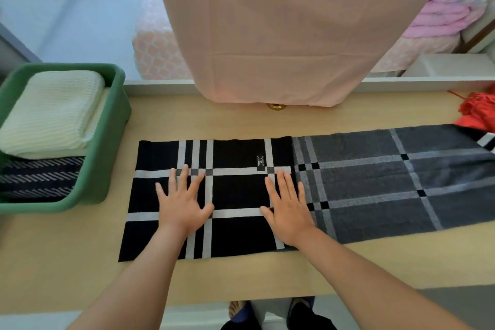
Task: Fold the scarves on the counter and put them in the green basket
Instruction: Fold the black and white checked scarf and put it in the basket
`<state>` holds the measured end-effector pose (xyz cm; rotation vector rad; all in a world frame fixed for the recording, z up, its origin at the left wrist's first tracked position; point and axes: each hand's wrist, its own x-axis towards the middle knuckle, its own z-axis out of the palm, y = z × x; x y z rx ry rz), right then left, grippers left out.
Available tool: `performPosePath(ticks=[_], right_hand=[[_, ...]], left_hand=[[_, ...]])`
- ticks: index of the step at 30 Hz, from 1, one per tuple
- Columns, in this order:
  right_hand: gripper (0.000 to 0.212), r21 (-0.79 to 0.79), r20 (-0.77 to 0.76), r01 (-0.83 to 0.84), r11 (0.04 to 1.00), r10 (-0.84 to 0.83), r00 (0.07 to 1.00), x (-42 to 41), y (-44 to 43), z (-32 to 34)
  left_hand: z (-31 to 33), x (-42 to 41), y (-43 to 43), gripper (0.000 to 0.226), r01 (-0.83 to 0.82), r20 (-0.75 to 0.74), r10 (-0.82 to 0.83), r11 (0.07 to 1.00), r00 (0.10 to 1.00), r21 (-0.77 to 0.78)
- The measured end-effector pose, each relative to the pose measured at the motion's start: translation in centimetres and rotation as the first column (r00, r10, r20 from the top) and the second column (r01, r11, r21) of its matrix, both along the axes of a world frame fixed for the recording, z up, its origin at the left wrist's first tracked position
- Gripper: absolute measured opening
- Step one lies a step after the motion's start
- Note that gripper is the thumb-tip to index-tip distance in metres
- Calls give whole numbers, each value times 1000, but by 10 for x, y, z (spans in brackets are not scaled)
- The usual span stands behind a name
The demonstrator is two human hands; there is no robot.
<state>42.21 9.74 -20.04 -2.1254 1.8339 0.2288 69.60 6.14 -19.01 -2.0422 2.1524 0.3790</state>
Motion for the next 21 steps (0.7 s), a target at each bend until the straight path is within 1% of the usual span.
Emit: performPosePath(ticks=[2,3,5,6,8,9,11,12,14,16,19,21], right_hand=[[73,49,23,-11,999,9,1000,11,-5,8],[71,65,62,-10,998,6,998,13,-7,14],[67,42,148,8,999,-14,989,5,-11,25],[64,16,178,33,999,-35,983,-4,-10,30],[56,-28,199,107,994,-99,975,-31,-5,40],[47,-53,190,139,989,-127,974,-46,1,43],[27,-74,139,184,980,-173,975,-73,16,47],[26,-45,123,205,978,-198,972,-81,24,49],[30,81,132,231,970,-240,962,-85,39,50],[29,165,216,248,954,-281,935,-76,44,48],[15,240,388,338,910,-409,826,-61,50,48],[17,273,431,380,883,-466,772,-54,53,46]], left_hand=[[9,-1,-6,78,-44,3,44,999,999,19],[13,-5,-9,74,-53,15,53,999,998,6],[21,-22,-12,62,-27,5,27,996,1000,-83],[23,-35,-13,54,8,-50,-15,989,999,-144],[23,-67,-8,41,112,-196,-161,965,967,-238],[23,-85,-4,36,179,-246,-241,952,939,-250],[21,-119,9,34,298,-299,-356,928,885,-222],[17,-132,16,35,333,-309,-387,918,869,-214],[8,-149,32,38,354,-293,-404,911,866,-212],[-1,-150,42,42,337,-282,-385,919,879,-203],[-7,-143,54,45,357,-268,-406,909,874,-216],[-4,-138,61,43,364,-245,-417,901,875,-233]])
